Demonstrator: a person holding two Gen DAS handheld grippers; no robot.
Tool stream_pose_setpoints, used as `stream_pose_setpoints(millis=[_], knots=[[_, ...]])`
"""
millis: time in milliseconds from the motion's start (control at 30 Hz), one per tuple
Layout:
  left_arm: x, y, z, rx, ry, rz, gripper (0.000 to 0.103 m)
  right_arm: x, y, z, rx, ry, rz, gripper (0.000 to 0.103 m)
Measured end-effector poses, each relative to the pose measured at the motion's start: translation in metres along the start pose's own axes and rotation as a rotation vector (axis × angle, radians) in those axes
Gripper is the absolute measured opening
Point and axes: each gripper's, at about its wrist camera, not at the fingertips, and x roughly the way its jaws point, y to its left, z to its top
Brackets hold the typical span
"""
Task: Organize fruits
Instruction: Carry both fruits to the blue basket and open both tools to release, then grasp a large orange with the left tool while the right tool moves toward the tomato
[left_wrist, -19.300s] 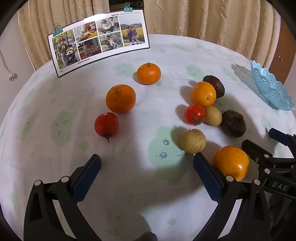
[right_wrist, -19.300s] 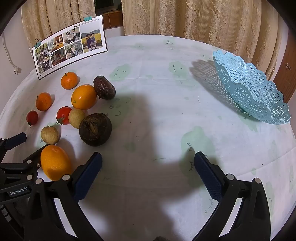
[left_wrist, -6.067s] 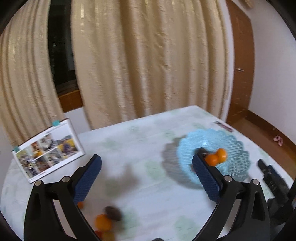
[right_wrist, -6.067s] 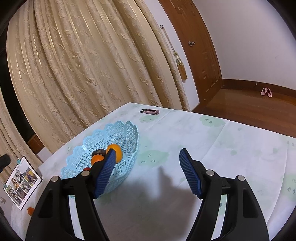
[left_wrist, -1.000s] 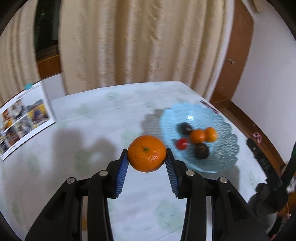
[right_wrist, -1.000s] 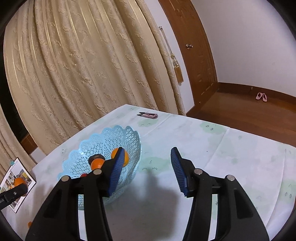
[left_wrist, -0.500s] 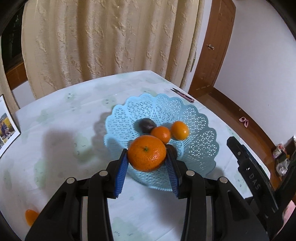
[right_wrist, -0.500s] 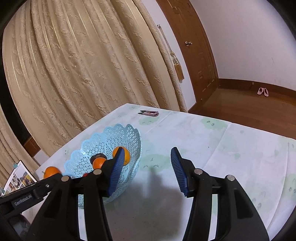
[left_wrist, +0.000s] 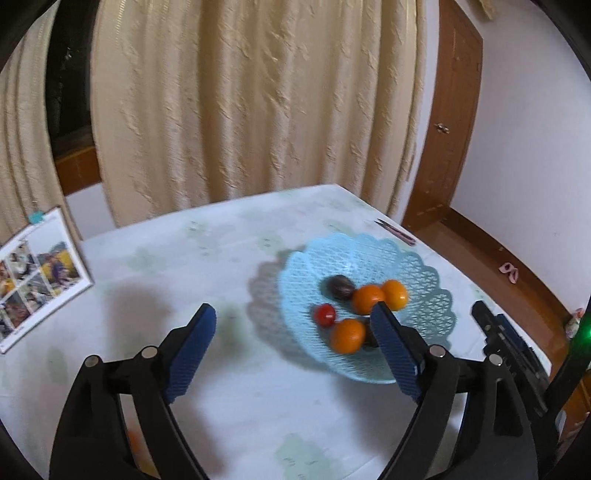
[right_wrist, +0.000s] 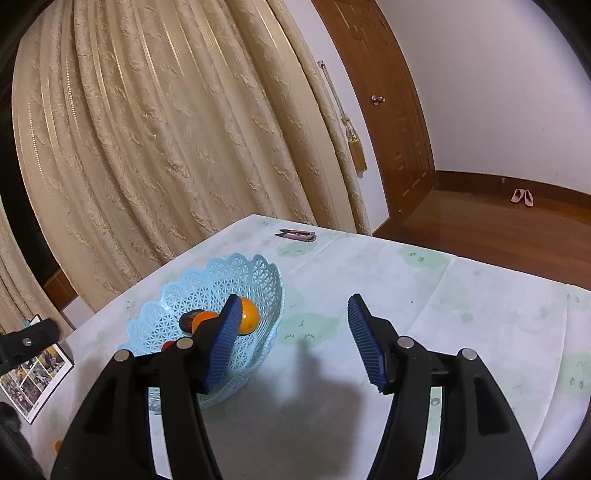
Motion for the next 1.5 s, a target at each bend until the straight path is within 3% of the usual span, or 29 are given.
stream_pose_setpoints(millis=[367, 700, 1000, 1300, 1500], knots=[[-0.060, 0.086, -0.011, -0.113, -0.047, 0.144, 0.087, -0.008, 0.007, -0.003, -0.029, -0.033, -0.024, 0.061], [-0.087, 0.146, -0.039, -0.206, -0.035, 0.230, 0.087, -0.022, 0.035, -0.018, -0.089, -0.011, 0.034, 0.062], [-0.082, 0.173, -0.068, -0.259, 0.033, 0.259, 0.087, -0.032, 0.060, -0.032, -0.124, 0.030, 0.092, 0.063], [-0.042, 0.168, -0.093, -0.256, 0.175, 0.209, 0.087, -0.040, 0.080, -0.047, -0.172, 0.074, 0.139, 0.063], [-0.018, 0.164, -0.105, -0.248, 0.244, 0.190, 0.079, -0.043, 0.091, -0.054, -0.206, 0.103, 0.177, 0.063]])
